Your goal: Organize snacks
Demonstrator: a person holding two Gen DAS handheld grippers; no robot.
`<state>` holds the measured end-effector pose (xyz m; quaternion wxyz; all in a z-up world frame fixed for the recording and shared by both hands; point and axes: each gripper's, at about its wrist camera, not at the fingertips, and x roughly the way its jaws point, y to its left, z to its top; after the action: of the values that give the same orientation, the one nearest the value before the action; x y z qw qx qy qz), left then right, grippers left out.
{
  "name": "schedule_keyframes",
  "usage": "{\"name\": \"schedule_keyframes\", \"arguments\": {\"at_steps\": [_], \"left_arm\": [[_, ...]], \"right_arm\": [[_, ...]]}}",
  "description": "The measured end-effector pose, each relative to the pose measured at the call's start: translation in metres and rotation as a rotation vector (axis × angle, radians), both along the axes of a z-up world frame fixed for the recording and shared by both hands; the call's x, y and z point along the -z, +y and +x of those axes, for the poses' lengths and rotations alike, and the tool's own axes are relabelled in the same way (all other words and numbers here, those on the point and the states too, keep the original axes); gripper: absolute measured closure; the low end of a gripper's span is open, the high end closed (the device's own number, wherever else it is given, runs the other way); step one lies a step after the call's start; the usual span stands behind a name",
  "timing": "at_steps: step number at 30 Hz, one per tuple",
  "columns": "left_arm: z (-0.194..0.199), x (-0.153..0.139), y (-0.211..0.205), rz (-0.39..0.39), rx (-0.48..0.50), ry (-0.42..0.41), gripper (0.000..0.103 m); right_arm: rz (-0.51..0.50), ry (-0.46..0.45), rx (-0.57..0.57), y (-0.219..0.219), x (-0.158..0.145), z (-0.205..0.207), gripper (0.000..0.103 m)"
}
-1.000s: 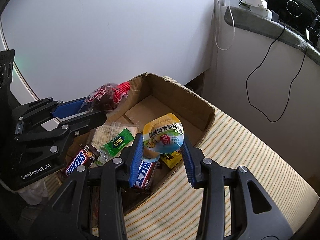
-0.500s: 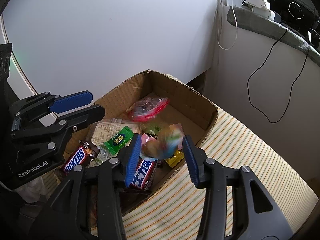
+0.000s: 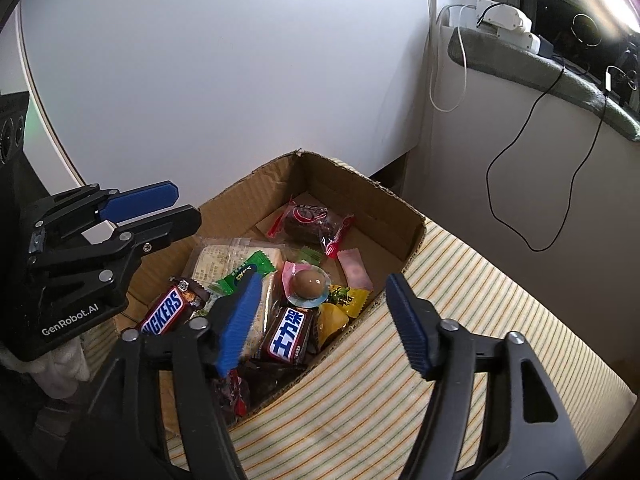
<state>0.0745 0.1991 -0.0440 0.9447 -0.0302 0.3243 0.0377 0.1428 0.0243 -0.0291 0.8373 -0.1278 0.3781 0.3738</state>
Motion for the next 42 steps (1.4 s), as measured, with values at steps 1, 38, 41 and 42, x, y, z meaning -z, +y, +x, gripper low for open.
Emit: {"name": "schedule_keyframes", "arguments": {"at_steps": [1,38,41,42], "left_arm": [[-0.002,-0.001,-0.001,0.005,-0.004,-0.003,0.049],[-0.094,-0.012,-0.041,-0.010,-0.108,-0.047,0.022],[-0.095,-0.010,-0.044,-0.011,-0.107,-0.043,0.022],[-0.096,-0.010,-0.045,-0.010,-0.107,-0.042,0.022]], "right_arm": [[0.001,-0.003,0.002,-0.001,-0.001,-0.001,0.031],[0.064,-0.183,0.327,-0.092,-0.037,-0.114,0.000],[0.067,-0.184,0.328,-0.095,-0.034,-0.121,0.000],[0.066,-0.179,0.325,-0.096,-0.033,-0.122,0.000]]}}
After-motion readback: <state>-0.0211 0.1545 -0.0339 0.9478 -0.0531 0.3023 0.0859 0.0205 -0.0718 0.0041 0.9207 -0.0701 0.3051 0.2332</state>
